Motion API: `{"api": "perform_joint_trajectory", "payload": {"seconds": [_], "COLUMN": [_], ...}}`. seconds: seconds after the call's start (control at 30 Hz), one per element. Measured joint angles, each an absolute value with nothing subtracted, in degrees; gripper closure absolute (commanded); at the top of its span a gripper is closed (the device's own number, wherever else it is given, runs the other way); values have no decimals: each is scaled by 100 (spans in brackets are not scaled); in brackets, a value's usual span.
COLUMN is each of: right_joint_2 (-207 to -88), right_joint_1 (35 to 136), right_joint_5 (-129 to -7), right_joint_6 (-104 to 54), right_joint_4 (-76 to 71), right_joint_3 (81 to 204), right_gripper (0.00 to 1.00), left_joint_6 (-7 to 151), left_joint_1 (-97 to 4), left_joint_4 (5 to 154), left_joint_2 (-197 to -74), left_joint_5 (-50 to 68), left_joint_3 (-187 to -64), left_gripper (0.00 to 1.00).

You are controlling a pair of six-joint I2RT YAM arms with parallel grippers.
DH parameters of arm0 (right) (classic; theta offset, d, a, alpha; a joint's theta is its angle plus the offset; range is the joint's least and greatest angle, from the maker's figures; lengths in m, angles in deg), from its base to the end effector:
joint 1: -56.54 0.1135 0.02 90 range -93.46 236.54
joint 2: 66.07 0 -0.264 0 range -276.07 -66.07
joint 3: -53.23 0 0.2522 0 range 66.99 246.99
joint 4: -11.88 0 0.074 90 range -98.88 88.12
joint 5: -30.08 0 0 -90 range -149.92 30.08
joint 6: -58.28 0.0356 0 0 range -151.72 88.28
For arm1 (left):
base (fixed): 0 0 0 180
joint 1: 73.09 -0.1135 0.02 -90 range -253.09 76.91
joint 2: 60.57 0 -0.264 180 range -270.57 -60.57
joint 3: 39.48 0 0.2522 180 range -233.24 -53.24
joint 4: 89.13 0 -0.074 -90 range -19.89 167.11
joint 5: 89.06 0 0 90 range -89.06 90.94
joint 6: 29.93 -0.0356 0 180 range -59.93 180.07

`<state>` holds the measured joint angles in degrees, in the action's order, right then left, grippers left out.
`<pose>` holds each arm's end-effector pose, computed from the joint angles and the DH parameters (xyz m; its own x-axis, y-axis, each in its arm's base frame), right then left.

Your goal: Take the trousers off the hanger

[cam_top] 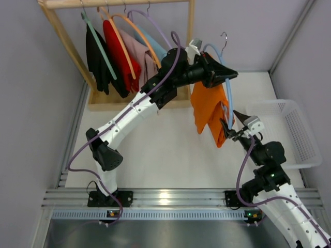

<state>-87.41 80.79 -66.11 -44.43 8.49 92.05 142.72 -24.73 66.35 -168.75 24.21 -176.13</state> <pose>0.1085 0.0531 0.3120 0.3273 -0.0924 -0.9404 -0.4425 0.8643 -0.2390 0.2755 -0.3311 0.4919 -0.9348 -0.3198 -0.1546 0.1667 -0.0107 -0.9859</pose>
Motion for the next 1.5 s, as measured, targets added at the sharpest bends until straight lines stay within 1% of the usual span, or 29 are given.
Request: {"api": "perform_joint_trajectory", "payload": {"seconds": [0.17, 0.27, 0.37, 0.47, 0.5, 0.53, 0.57, 0.6, 0.63, 0.97, 1.23, 1.5], "right_joint_2": [-9157, -9388, -9548, -9670, -9705, -9729, -9734, -9734, -9725, -9345, -9653, -9987], "right_joint_1": [8079, 8079, 8079, 8081, 8079, 8079, 8079, 8079, 8079, 8075, 8075, 8075], "right_joint_5": [-6579, -6548, -6570, -6581, -6579, -6579, -6576, -6581, -6583, -6563, -6611, -6393], "right_joint_6": [-4454, -4448, -4437, -4441, -4443, -4478, -4480, -4500, -4494, -4568, -4563, -4406], "right_joint_4": [1277, 1450, 1592, 1677, 1690, 1701, 1714, 1714, 1708, 1039, 132, -600], "right_joint_3": [9205, 9205, 9218, 9243, 9264, 9293, 9312, 9341, 9369, 9688, 10794, 11754], "right_gripper": [42, 38, 38, 52, 65, 73, 91, 99, 100, 100, 100, 100], "left_joint_6": [14267, 14267, 14274, 14296, 14307, 14313, 14313, 14313, 14313, 14296, 14090, 14007], "left_joint_1": [-2502, -2504, -2502, -2497, -2497, -2495, -2495, -2495, -2495, -2635, -2672, -2672], "left_joint_4": [6626, 6602, 6589, 6545, 6536, 6534, 6534, 6538, 6541, 6560, 6812, 7288], "left_joint_2": [-16829, -16829, -16818, -16796, -16796, -16796, -16794, -16786, -16764, -16246, -15929, -15863], "left_joint_5": [2406, 2408, 2410, 2430, 2432, 2432, 2432, 2434, 2434, 2598, 2790, 2965], "left_joint_3": [-17613, -17602, -17536, -17460, -17449, -17442, -17436, -17427, -17390, -16688, -15748, -15219], "left_gripper": [100, 100, 100, 100, 100, 100, 100, 100, 100, 100, 100, 100]}}
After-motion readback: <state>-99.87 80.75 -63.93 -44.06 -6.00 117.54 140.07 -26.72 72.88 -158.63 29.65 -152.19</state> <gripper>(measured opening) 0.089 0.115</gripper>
